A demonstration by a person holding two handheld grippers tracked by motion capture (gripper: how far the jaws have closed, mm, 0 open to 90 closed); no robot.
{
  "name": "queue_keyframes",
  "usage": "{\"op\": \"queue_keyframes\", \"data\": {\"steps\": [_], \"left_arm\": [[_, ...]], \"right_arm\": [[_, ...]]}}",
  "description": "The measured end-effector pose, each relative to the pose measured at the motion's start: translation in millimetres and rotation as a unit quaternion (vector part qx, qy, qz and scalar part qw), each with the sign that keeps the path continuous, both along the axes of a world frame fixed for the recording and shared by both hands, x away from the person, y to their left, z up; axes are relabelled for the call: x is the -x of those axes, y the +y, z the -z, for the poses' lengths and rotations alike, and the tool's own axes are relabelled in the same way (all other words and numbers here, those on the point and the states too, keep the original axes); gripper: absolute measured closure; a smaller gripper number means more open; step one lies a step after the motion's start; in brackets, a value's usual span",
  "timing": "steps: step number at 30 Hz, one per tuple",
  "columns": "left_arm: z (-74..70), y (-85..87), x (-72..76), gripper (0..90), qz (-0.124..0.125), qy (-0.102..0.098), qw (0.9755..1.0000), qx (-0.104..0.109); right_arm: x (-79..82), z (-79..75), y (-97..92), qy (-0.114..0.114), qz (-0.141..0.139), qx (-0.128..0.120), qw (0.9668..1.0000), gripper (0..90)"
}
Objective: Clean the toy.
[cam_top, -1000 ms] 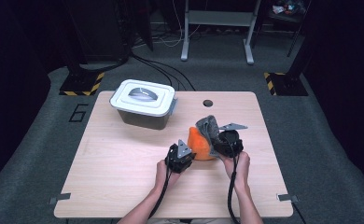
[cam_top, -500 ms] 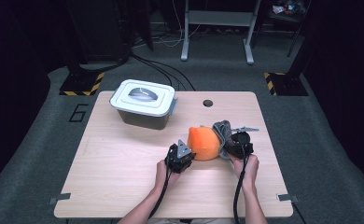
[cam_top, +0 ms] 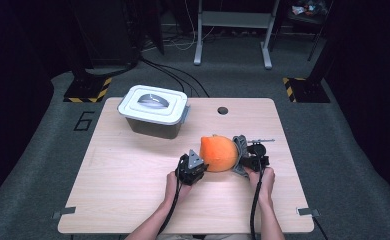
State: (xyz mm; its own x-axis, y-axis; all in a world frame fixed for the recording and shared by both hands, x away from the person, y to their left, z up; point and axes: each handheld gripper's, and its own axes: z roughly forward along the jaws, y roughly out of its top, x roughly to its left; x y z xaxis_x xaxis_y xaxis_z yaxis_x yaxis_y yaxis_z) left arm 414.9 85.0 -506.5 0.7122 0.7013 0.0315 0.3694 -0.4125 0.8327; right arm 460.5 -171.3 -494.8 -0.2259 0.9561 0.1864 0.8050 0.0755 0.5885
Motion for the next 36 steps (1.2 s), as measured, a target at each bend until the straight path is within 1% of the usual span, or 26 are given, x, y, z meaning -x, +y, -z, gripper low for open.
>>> {"op": "queue_keyframes", "data": {"steps": [3, 4, 5, 6, 7, 8, 11, 12, 13, 15, 16, 17, 18, 19, 21, 22, 24, 26, 27, 28, 30, 31, 32, 33, 34, 36], "left_arm": [[0.7, 2.1, -1.1, 79.7, 0.0, 0.002, 1.0, -0.001], [1.6, 3.0, -1.8, 79.7, -0.002, 0.004, 1.0, 0.003], [2.1, 3.9, -2.4, 79.7, -0.003, 0.006, 1.0, 0.005], [2.1, 3.9, -2.4, 79.7, -0.003, 0.006, 1.0, 0.005], [2.4, 4.8, -3.0, 79.7, -0.003, 0.005, 1.0, 0.005], [2.4, 5.2, -3.2, 79.6, -0.004, 0.007, 1.0, 0.006], [2.3, 4.8, -3.1, 79.6, -0.004, 0.004, 1.0, 0.005], [2.3, 4.8, -3.1, 79.5, -0.004, 0.004, 1.0, 0.005], [2.1, 5.0, -3.3, 79.3, -0.005, 0.002, 1.0, 0.005], [1.7, 5.1, -3.4, 78.5, -0.006, 0.0, 1.0, 0.007], [1.8, 4.6, -3.3, 76.9, -0.01, -0.005, 0.9999, 0.005], [1.8, 4.6, -3.3, 74.1, -0.01, -0.005, 0.9999, 0.005], [1.4, 4.5, -3.3, 67.4, -0.017, -0.007, 0.9998, -0.002], [1.7, 4.2, -3.5, 63.1, -0.024, -0.012, 0.9996, -0.005], [1.8, 3.9, -3.5, 52.0, -0.024, -0.009, 0.9997, -0.003], [2.0, 2.9, -4.6, 46.0, -0.028, -0.012, 0.9995, -0.011], [3.9, 1.1, -6.5, 40.5, -0.03, -0.012, 0.9994, -0.015], [6.2, -1.5, -8.7, 37.7, -0.03, -0.011, 0.9993, -0.018], [7.1, -2.7, -8.7, 41.3, -0.029, -0.017, 0.9993, -0.017], [7.1, -3.6, -8.6, 47.5, -0.029, -0.022, 0.9991, -0.022], [7.0, -5.2, -8.3, 57.1, -0.026, -0.024, 0.999, -0.029], [6.6, -4.8, -8.5, 62.6, -0.025, -0.027, 0.9989, -0.028], [6.1, -4.3, -8.3, 67.4, -0.023, -0.022, 0.9993, -0.021], [5.3, -3.5, -8.2, 70.4, -0.022, -0.023, 0.9993, -0.02], [4.2, -2.9, -7.6, 72.6, -0.019, -0.02, 0.9995, -0.016], [1.3, -1.8, -6.7, 74.7, -0.012, -0.015, 0.9998, -0.008]], "right_arm": [[8.3, -13.5, -4.5, -0.026, 0.001, 0.005, 0.9996, 74.9], [11.2, -18.1, -4.8, -0.037, 0.001, 0.006, 0.9993, 74.9], [16.1, -26.3, -5.0, -0.054, -0.001, 0.007, 0.9985, 74.9], [16.1, -26.3, -5.0, -0.054, -0.001, 0.007, 0.9985, 74.9], [20.8, -33.9, -3.4, -0.062, 0.001, 0.005, 0.998, 74.9], [27.6, -46.6, -0.8, -0.093, -0.014, 0.001, 0.9956, 74.9], [31.0, -58.7, 6.8, -0.118, -0.037, -0.008, 0.9922, 74.9], [31.0, -58.7, 6.8, -0.118, -0.037, -0.008, 0.9922, 74.9], [27.7, -60.6, 15.9, -0.113, -0.06, -0.008, 0.9918, 74.8], [23.9, -56.4, 22.4, -0.104, -0.066, -0.003, 0.9924, 74.9], [22.6, -53.8, 25.7, -0.102, -0.068, 0.003, 0.9925, 74.9], [22.6, -53.8, 25.7, -0.102, -0.068, 0.003, 0.9925, 74.9], [21.3, -50.7, 30.3, -0.104, -0.067, 0.017, 0.9922, 74.9], [20.9, -50.7, 30.5, -0.105, -0.066, 0.016, 0.9921, 74.9], [19.5, -50.3, 31.2, -0.107, -0.063, 0.013, 0.9922, 74.9], [17.4, -50.5, 31.5, -0.105, -0.065, 0.019, 0.9922, 75.0], [15.9, -50.0, 31.6, -0.103, -0.063, 0.02, 0.9924, 75.0], [15.2, -49.6, 30.7, -0.102, -0.062, 0.019, 0.9926, 75.0], [14.8, -48.9, 30.3, -0.1, -0.061, 0.015, 0.993, 75.0], [15.0, -48.7, 29.3, -0.099, -0.063, 0.014, 0.993, 75.0], [14.8, -48.3, 27.7, -0.102, -0.063, 0.01, 0.9927, 75.0], [15.4, -48.6, 26.6, -0.102, -0.064, 0.006, 0.9928, 75.0], [15.9, -49.2, 25.5, -0.103, -0.063, 0.005, 0.9927, 75.0], [17.2, -50.5, 24.4, -0.104, -0.062, 0.003, 0.9927, 75.0], [18.9, -52.0, 23.3, -0.106, -0.06, 0.002, 0.9926, 75.1], [22.3, -55.7, 21.5, -0.111, -0.06, -0.005, 0.992, 75.0]]}}
